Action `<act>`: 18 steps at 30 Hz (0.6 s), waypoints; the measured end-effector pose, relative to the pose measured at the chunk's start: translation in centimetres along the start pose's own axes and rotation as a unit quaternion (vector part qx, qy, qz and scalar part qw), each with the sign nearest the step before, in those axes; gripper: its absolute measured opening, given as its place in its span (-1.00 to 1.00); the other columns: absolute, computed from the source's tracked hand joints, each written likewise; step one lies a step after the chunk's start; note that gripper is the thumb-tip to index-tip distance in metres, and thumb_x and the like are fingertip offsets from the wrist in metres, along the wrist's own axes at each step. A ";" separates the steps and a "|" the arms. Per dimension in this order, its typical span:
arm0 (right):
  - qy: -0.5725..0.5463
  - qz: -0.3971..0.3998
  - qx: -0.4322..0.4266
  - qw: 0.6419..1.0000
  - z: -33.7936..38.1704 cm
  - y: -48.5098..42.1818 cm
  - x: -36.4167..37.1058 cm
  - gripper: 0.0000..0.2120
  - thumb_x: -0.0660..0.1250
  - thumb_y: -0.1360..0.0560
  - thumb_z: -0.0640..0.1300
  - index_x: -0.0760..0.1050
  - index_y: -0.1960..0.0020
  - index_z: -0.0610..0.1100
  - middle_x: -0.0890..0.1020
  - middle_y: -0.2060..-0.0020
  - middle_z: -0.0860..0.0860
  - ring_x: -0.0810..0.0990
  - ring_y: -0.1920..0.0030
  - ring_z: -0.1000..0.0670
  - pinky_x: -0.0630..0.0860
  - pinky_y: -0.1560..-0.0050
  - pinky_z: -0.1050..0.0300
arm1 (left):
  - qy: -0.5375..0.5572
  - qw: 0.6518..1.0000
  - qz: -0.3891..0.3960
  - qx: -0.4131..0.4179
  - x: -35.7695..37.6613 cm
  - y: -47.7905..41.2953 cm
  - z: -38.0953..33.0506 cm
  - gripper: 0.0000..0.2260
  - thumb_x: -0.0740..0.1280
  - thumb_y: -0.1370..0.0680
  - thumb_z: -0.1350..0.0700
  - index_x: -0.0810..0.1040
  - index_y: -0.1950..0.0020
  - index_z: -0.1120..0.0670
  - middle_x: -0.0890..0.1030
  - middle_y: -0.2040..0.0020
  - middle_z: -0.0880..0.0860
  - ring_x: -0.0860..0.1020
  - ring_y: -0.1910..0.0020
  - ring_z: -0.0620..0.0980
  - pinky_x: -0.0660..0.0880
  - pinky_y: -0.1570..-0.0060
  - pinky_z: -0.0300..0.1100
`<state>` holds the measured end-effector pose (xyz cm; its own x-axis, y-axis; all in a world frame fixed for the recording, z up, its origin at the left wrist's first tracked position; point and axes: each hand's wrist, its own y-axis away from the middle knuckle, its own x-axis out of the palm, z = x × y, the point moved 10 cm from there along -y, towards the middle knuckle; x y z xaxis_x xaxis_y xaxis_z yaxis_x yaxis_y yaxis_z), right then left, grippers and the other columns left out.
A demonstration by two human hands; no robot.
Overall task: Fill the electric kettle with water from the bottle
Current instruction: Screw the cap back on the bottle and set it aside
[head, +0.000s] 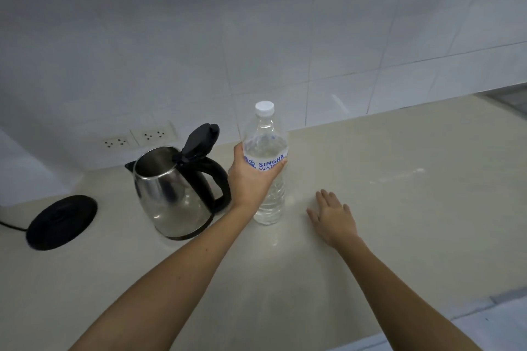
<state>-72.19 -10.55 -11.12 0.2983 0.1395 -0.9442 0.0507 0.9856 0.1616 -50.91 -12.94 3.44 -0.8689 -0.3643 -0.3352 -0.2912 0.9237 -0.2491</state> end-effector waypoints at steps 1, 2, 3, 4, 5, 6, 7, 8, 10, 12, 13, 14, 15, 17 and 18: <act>0.003 -0.001 -0.010 1.000 0.3 -0.6 0.0 -0.43 -0.03 -0.63 0.11 0.00 -0.55 -0.12 0.04 -0.56 -0.02 -0.02 -0.55 -0.02 0.01 -0.49 -0.07 | -0.001 1.000 -0.007 0.000 0.6 -0.8 0.0 -0.38 0.58 -0.22 -0.18 0.41 -0.17 -0.07 0.59 0.03 -0.15 0.58 0.02 -0.08 0.45 0.04 -0.27; 0.008 0.001 -0.017 1.000 0.6 -1.4 0.0 -0.43 -0.04 -0.63 0.11 -0.01 -0.55 -0.12 0.02 -0.57 -0.01 -0.03 -0.55 -0.02 0.00 -0.49 -0.07 | -0.003 1.000 -0.016 0.000 1.2 -1.7 0.1 -0.37 0.58 -0.23 -0.17 0.40 -0.18 -0.05 0.59 0.02 -0.13 0.59 0.01 -0.05 0.46 0.04 -0.25; 0.014 0.004 -0.023 1.000 0.8 -2.2 0.1 -0.43 -0.04 -0.63 0.10 -0.02 -0.56 -0.11 0.01 -0.57 -0.01 -0.05 -0.56 -0.02 -0.02 -0.49 -0.08 | -0.008 1.000 -0.023 -0.002 1.7 -2.6 0.2 -0.37 0.58 -0.24 -0.17 0.40 -0.19 -0.02 0.59 0.01 -0.11 0.59 -0.01 -0.02 0.48 0.02 -0.20; 0.021 0.010 -0.026 0.999 1.0 -3.1 0.2 -0.43 -0.05 -0.63 0.10 -0.04 -0.56 -0.12 -0.02 -0.57 -0.01 -0.07 -0.56 -0.02 -0.03 -0.50 -0.08 | -0.012 1.000 -0.029 -0.005 2.3 -3.6 0.4 -0.35 0.57 -0.25 -0.17 0.39 -0.21 0.00 0.60 -0.01 -0.07 0.59 -0.03 0.02 0.51 -0.02 -0.14; 0.028 0.015 -0.028 0.999 1.2 -3.7 0.4 -0.43 -0.06 -0.63 0.10 -0.06 -0.56 -0.12 -0.04 -0.57 -0.01 -0.09 -0.56 -0.02 -0.05 -0.50 -0.09 | -0.013 0.999 -0.034 -0.010 2.7 -4.4 0.6 -0.34 0.57 -0.26 -0.17 0.39 -0.23 0.02 0.61 -0.04 -0.04 0.58 -0.05 0.04 0.52 -0.07 -0.09; 0.033 0.020 -0.029 0.999 1.2 -4.5 0.7 -0.42 -0.06 -0.63 0.10 -0.07 -0.56 -0.13 -0.06 -0.57 -0.01 -0.10 -0.56 -0.03 -0.06 -0.50 -0.10 | -0.011 0.999 -0.040 -0.017 3.2 -5.5 0.9 -0.32 0.57 -0.26 -0.17 0.39 -0.24 0.03 0.61 -0.06 -0.01 0.58 -0.07 0.07 0.52 -0.10 -0.05; 0.036 0.024 -0.029 0.999 1.2 -5.1 1.1 -0.42 -0.07 -0.63 0.10 -0.09 -0.56 -0.13 -0.07 -0.57 -0.02 -0.12 -0.56 -0.03 -0.08 -0.50 -0.10 | -0.009 0.999 -0.047 -0.023 3.6 -6.4 1.2 -0.32 0.57 -0.26 -0.16 0.38 -0.26 0.03 0.60 -0.07 0.01 0.57 -0.09 0.08 0.52 -0.12 -0.03; 0.035 0.026 -0.030 0.999 1.2 -5.6 1.5 -0.41 -0.07 -0.63 0.10 -0.10 -0.56 -0.14 -0.08 -0.57 -0.03 -0.13 -0.56 -0.04 -0.09 -0.50 -0.11 | -0.007 0.998 -0.055 -0.026 4.0 -7.3 1.3 -0.31 0.57 -0.26 -0.16 0.38 -0.26 0.04 0.60 -0.07 0.01 0.56 -0.09 0.09 0.51 -0.14 -0.02; 0.030 0.024 -0.034 0.999 1.3 -6.3 2.4 -0.41 -0.07 -0.63 0.09 -0.11 -0.56 -0.16 -0.08 -0.57 -0.04 -0.13 -0.56 -0.05 -0.10 -0.50 -0.13 | 0.000 0.997 -0.068 -0.024 4.5 -9.1 1.4 -0.31 0.58 -0.27 -0.15 0.38 -0.27 0.04 0.59 -0.07 0.01 0.56 -0.09 0.09 0.50 -0.14 -0.02; 0.027 0.020 -0.036 0.999 1.3 -6.9 3.5 -0.40 -0.09 -0.63 0.09 -0.12 -0.56 -0.16 -0.08 -0.57 -0.04 -0.13 -0.56 -0.05 -0.12 -0.50 -0.15 | 0.002 0.997 -0.076 -0.016 5.2 -10.7 1.4 -0.31 0.58 -0.28 -0.12 0.38 -0.28 0.06 0.59 -0.07 0.04 0.56 -0.08 0.10 0.51 -0.11 -0.04; 0.027 0.014 -0.034 0.999 1.4 -7.0 3.9 -0.41 -0.10 -0.63 0.10 -0.13 -0.56 -0.15 -0.08 -0.57 -0.04 -0.13 -0.56 -0.04 -0.14 -0.50 -0.15 | 0.001 0.997 -0.081 -0.014 5.5 -11.5 1.4 -0.30 0.58 -0.28 -0.12 0.38 -0.29 0.07 0.59 -0.07 0.05 0.56 -0.08 0.10 0.52 -0.10 -0.05; 0.026 0.004 -0.033 0.999 1.3 -7.1 4.2 -0.41 -0.11 -0.63 0.11 -0.13 -0.56 -0.15 -0.08 -0.57 -0.03 -0.14 -0.56 -0.04 -0.16 -0.49 -0.15 | 0.002 0.996 -0.086 -0.014 5.8 -12.1 1.6 -0.30 0.58 -0.28 -0.11 0.37 -0.30 0.08 0.59 -0.07 0.05 0.56 -0.08 0.10 0.52 -0.08 -0.07; 0.026 -0.008 -0.032 0.999 1.3 -7.1 4.3 -0.40 -0.12 -0.62 0.11 -0.13 -0.56 -0.15 -0.08 -0.57 -0.03 -0.14 -0.56 -0.03 -0.17 -0.49 -0.15 | 0.006 0.996 -0.091 -0.016 6.0 -12.6 1.7 -0.29 0.58 -0.28 -0.12 0.37 -0.30 0.08 0.58 -0.06 0.04 0.55 -0.08 0.10 0.51 -0.07 -0.09; 0.026 -0.024 -0.032 0.999 1.3 -7.2 4.6 -0.40 -0.13 -0.62 0.12 -0.12 -0.56 -0.14 -0.07 -0.57 -0.03 -0.14 -0.56 -0.03 -0.19 -0.49 -0.14 | 0.013 0.995 -0.098 -0.021 6.2 -13.5 2.0 -0.30 0.57 -0.28 -0.12 0.37 -0.30 0.08 0.55 -0.04 -0.02 0.55 -0.09 0.08 0.48 -0.05 -0.13; 0.026 -0.028 -0.033 0.999 1.3 -7.1 4.6 -0.39 -0.13 -0.61 0.12 -0.12 -0.56 -0.15 -0.06 -0.57 -0.03 -0.14 -0.56 -0.03 -0.19 -0.49 -0.14 | 0.016 0.995 -0.098 -0.022 6.3 -13.8 2.2 -0.31 0.57 -0.28 -0.12 0.38 -0.29 0.08 0.55 -0.03 -0.04 0.55 -0.09 0.07 0.48 -0.06 -0.14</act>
<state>-69.99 -17.06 -16.26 0.2460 0.0873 -0.9653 0.0022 0.9959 0.0906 -51.45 -28.27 2.80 -0.8059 -0.5345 -0.2546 -0.4726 0.8398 -0.2670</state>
